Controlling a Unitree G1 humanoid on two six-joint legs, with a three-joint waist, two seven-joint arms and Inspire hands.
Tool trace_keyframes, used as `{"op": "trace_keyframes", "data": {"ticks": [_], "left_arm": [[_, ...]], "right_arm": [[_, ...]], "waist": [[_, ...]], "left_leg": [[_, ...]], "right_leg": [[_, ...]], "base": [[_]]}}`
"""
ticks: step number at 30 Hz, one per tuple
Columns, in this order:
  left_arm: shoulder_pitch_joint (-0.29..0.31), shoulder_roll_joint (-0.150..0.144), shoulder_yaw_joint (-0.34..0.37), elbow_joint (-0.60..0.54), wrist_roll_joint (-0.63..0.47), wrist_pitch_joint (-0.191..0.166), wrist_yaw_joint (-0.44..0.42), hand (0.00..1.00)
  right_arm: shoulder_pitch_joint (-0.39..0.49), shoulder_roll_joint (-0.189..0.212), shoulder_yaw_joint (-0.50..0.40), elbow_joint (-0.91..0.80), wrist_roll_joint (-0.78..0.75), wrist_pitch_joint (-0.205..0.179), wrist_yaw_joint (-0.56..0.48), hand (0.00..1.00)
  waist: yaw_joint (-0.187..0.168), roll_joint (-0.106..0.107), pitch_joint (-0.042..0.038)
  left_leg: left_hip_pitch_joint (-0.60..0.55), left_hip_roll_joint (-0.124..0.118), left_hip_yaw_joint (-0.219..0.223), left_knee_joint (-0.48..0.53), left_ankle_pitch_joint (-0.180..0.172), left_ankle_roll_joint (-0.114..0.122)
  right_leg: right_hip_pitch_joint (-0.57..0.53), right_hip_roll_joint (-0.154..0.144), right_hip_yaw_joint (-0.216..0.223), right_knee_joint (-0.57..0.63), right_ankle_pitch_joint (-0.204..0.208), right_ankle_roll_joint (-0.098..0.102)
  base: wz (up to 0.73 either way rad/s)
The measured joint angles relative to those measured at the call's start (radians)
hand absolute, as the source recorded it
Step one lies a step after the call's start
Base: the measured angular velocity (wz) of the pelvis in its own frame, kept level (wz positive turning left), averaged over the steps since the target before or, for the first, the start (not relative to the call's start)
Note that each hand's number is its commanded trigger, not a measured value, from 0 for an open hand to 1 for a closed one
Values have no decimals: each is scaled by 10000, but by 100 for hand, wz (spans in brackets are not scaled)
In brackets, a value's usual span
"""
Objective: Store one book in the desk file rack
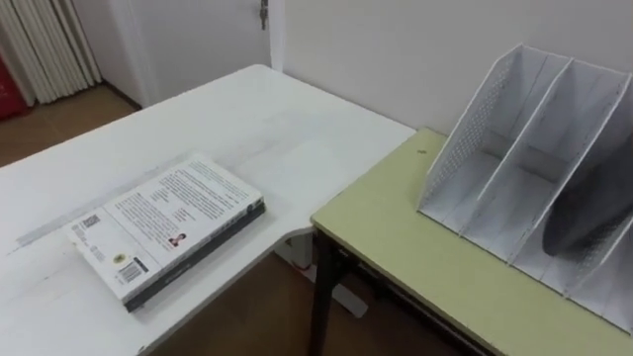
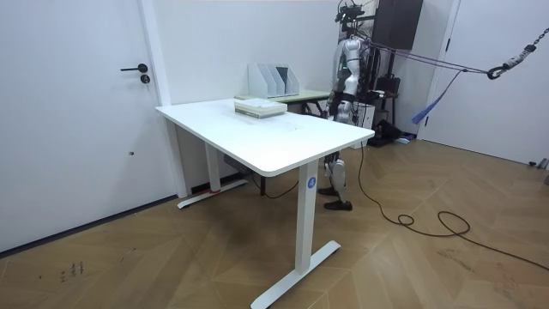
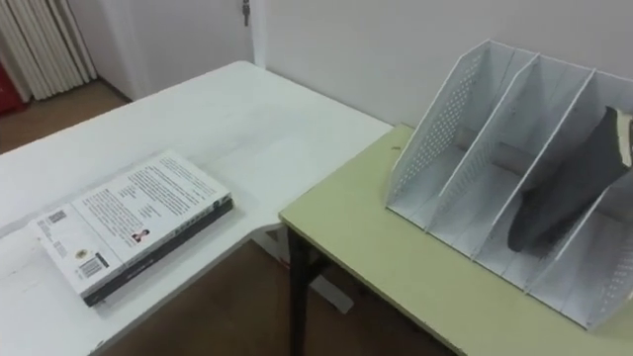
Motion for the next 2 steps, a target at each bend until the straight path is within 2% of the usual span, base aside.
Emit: {"op": "trace_keyframes", "data": {"ticks": [2], "left_arm": [[3, -56, 120, -76, 296, -6, 0, 0]], "right_arm": [[114, 63, -296, 5, 8, -108, -353, 0]], "waist": [[-46, 52, -24]], "left_leg": [[0, 7, 74, -8, 0, 0]], "right_leg": [[-10, 14, 33, -22, -2, 0]], "base": [[-7]]}}
